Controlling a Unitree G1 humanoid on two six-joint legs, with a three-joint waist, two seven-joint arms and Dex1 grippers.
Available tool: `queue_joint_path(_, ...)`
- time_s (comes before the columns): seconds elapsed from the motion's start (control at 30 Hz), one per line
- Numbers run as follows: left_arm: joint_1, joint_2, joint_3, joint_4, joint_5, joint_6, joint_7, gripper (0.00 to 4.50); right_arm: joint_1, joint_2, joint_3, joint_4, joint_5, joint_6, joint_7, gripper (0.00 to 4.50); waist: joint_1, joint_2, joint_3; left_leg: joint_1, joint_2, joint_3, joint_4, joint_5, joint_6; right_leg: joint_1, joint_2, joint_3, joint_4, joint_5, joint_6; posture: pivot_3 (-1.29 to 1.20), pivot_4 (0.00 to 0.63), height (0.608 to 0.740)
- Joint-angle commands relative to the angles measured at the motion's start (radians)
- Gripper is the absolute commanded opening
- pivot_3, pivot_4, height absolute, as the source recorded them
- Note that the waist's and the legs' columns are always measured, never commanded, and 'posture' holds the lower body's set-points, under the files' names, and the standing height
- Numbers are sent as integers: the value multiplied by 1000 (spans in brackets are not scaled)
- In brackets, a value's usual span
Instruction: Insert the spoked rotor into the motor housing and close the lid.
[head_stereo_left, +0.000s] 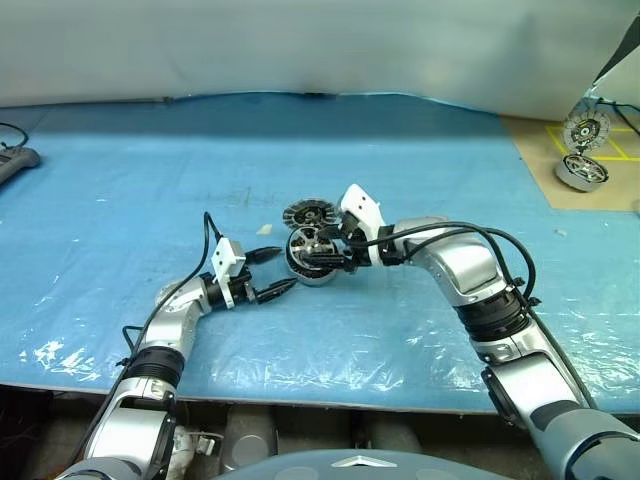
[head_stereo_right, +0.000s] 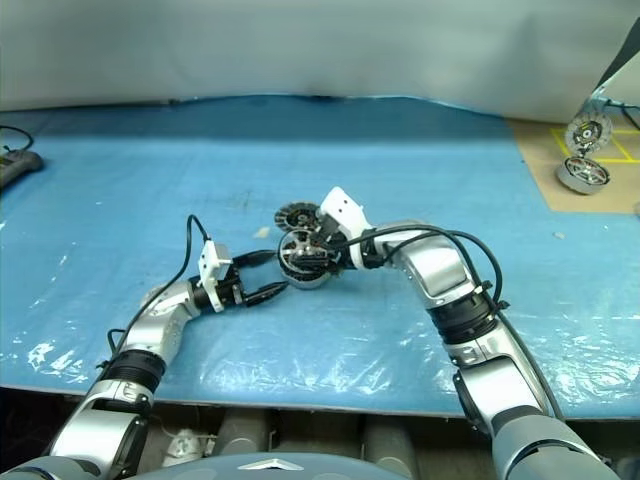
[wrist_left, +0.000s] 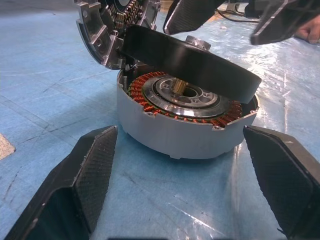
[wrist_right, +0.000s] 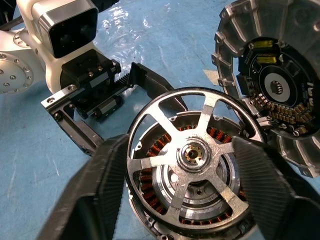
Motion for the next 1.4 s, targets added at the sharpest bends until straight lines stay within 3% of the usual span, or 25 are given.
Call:
queue_joint_path(0.03, -3, 1, 12, -33, -11, -10, -2, 4333, 0, -3, -3, -24, 17, -3, 7, 2490, 0, 0, 0, 0, 0, 0, 0, 0, 0, 0, 0, 0, 0, 0, 0, 0, 150, 740)
queue_joint_path(0.43, 5, -2, 7, -48, -8, -10, -1, 4333, -9, -7, 27, 49, -31, -11, -29, 2490, 0, 0, 0, 0, 0, 0, 0, 0, 0, 0, 0, 0, 0, 0, 0, 0, 150, 740)
queue_joint_path(0.53, 3, -3, 8, -44, -6, -13, 0, 4333, -6, -13, 48, 54, -54, -30, -33, 1971, 0, 0, 0, 0, 0, 0, 0, 0, 0, 0, 0, 0, 0, 0, 0, 0, 150, 740)
queue_joint_path(0.73, 0, -1, 11, -42, -8, -17, -1, 4333, 14, -47, 72, 24, -80, -82, -7, 35, 0, 0, 0, 0, 0, 0, 0, 0, 0, 0, 0, 0, 0, 0, 0, 0, 150, 740)
queue_joint_path(0.93, -12, 3, 30, -45, -29, 2, 0, 4333, 34, -12, -34, -32, 17, -112, 10, 35, 0, 0, 0, 0, 0, 0, 0, 0, 0, 0, 0, 0, 0, 0, 0, 0, 150, 740)
queue_joint_path(1.1, -42, 11, 62, -28, -60, 44, 9, 4333, 61, 26, -51, -33, 25, -126, -22, 35, 0, 0, 0, 0, 0, 0, 0, 0, 0, 0, 0, 0, 0, 0, 0, 0, 150, 740)
queue_joint_path(1.4, -117, 27, 86, 106, -26, 17, 14, 4333, 30, 111, -48, 181, -36, -178, -116, 35, -1, 0, 0, 0, 0, 0, 0, 0, 0, 0, 0, 0, 0, 0, 0, 0, 150, 740)
